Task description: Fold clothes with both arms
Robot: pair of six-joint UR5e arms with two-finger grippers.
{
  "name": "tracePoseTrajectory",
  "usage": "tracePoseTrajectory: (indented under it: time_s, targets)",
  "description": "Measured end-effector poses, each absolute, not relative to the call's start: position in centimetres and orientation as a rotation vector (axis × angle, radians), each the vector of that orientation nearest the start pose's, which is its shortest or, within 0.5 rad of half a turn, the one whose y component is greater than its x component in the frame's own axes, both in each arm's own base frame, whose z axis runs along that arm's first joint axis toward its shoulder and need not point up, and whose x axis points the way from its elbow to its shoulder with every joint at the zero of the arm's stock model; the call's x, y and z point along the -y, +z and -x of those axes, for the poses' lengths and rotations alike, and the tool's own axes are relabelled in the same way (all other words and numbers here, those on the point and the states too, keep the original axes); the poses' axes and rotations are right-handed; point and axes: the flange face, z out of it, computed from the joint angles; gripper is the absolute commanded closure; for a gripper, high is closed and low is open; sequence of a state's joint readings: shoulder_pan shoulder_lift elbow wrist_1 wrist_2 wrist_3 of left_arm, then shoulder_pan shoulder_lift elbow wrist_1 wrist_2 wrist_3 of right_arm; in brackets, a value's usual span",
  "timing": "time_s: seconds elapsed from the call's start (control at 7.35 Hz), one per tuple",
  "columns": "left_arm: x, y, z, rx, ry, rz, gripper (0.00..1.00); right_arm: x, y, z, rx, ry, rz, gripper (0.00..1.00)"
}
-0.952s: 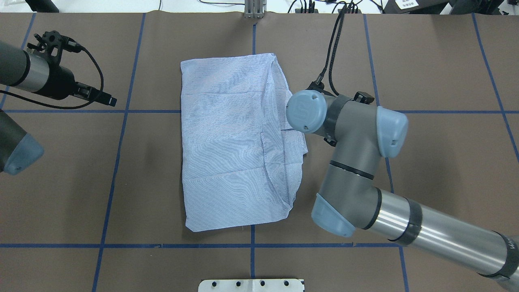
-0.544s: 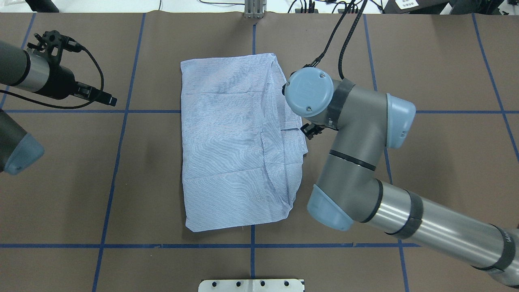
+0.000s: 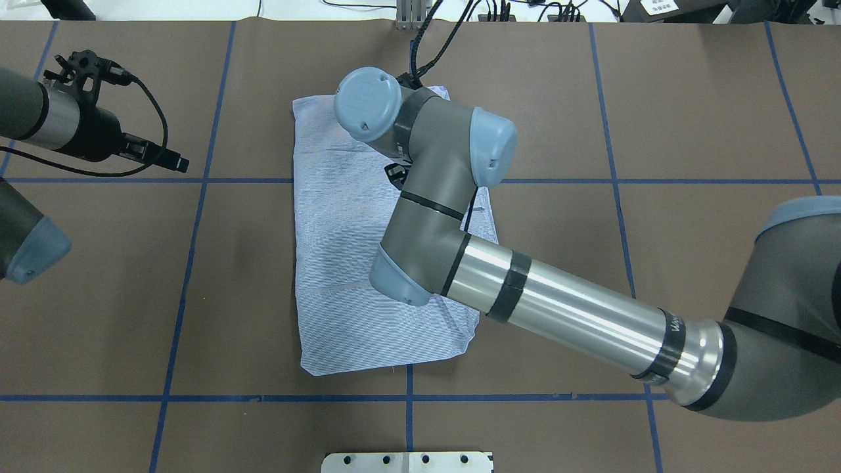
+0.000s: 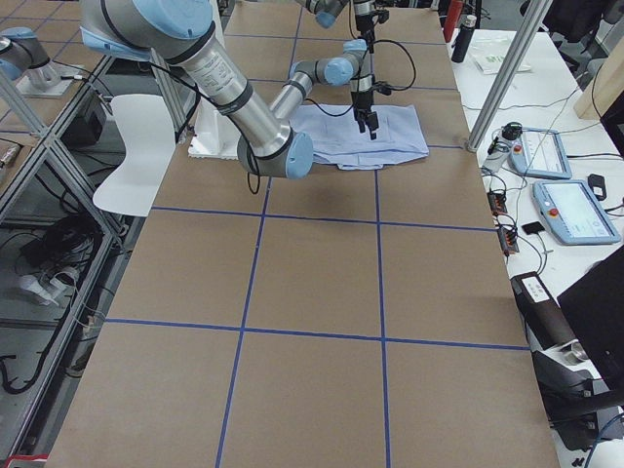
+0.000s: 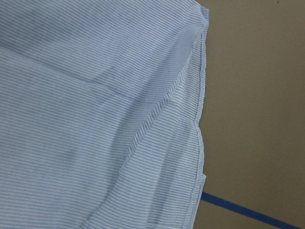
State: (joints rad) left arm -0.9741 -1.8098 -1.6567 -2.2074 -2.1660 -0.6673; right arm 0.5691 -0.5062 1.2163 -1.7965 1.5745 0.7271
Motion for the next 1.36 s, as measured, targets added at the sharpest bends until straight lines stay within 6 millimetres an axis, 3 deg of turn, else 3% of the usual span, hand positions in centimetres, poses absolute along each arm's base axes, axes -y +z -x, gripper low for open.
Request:
tracePoseTrajectory:
  time_s: [0.41, 0.68, 1.36]
  targets:
    - [53.8, 41.5, -27.2, -0.993, 0.221, -0.428, 0.00, 58.2, 16.6, 64.4, 0.353, -0.183, -0.333, 0.00]
    - [53.7, 41.3, -27.1, -0.996, 0.218, -0.429, 0.00, 58.9, 17.8, 64.9, 0.309, -0.216, -0.346, 0.00]
    - [53.6, 41.0, -27.1, -0.999, 0.219, -0.431, 0.00, 58.7, 20.0, 64.7, 0.200, -0.286, -0.310, 0.00]
